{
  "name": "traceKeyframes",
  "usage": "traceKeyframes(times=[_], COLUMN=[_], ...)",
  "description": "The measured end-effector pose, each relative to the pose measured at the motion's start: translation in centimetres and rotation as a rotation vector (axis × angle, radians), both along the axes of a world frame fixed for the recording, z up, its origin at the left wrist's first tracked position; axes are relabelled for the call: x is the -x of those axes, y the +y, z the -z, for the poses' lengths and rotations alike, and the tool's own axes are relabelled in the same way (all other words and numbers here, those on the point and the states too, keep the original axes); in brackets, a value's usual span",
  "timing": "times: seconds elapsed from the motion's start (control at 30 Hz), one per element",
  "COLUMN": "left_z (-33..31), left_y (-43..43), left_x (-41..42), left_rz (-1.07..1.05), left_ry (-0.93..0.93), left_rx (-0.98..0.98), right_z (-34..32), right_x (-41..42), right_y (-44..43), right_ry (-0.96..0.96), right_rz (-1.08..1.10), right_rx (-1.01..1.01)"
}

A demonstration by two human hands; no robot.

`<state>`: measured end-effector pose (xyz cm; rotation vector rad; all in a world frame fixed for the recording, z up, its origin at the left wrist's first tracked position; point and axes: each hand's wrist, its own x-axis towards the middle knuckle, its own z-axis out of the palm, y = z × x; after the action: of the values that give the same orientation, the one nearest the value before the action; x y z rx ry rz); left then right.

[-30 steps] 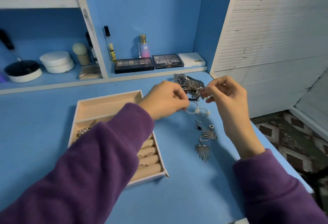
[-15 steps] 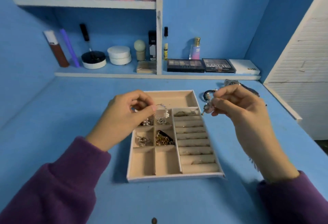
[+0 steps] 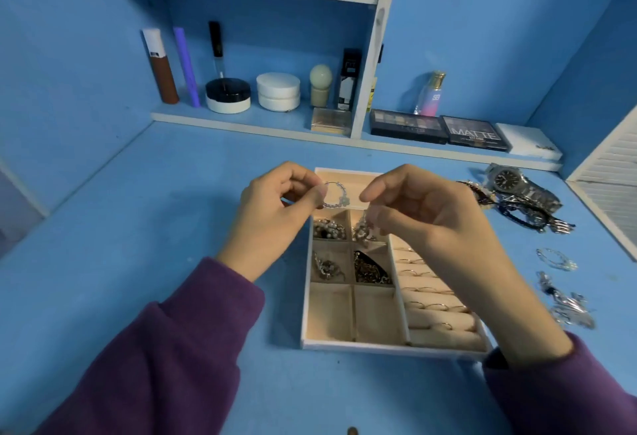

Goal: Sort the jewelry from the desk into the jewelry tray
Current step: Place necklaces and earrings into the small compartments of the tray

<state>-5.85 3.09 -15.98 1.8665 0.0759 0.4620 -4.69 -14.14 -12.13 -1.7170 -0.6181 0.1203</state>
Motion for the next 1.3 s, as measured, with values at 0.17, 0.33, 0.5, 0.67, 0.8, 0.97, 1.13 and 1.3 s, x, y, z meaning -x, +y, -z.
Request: traceKeyframes(times=[0.17,0.33,0.5,0.67,0.8,0.97,1.13,1.3], left_z=[0.0,0.2,0.2,0.3,0.3,0.3,0.2,0.2], left_y=[0.3,0.2,0.2,0.2,0.4,0.4,0.5,0.5], left_x=[0.0,-0.1,-0.1,-0.1,-0.2,-0.3,-0.3,-0.3], left_rz=[-0.029,-0.028,-0.026,-0.020,-0.033,-0.048,-0.040,-0.047], left_ry=[0.001,0.007,0.001,-0.001,-0.007,-0.007,-0.016,-0.023], left_rx=[0.030,0.039,0.055,0.064,0.063,0.058,0.063,0.068], right_z=[0.5,0.5,0.1,0.6,0.9,1.3,1.9,1.8], right_x=[-0.2,-0.8,-1.7,-2.2,-2.0,-1.1,-0.9,-1.1], right_y=[1.0,0.5,-0.2,-0.1,0.2,0.9,1.2,1.3], right_ry=[-0.018,-0.017,-0.040,-0.048,-0.042,-0.119,-0.232,-0.134], right_rz=[0.009,0.068,0.134,0.146,0.058,-0.140,-0.174,-0.171], right_rx=[0.049,0.031,0.019,0.067,0.103,0.300,0.486,0.340])
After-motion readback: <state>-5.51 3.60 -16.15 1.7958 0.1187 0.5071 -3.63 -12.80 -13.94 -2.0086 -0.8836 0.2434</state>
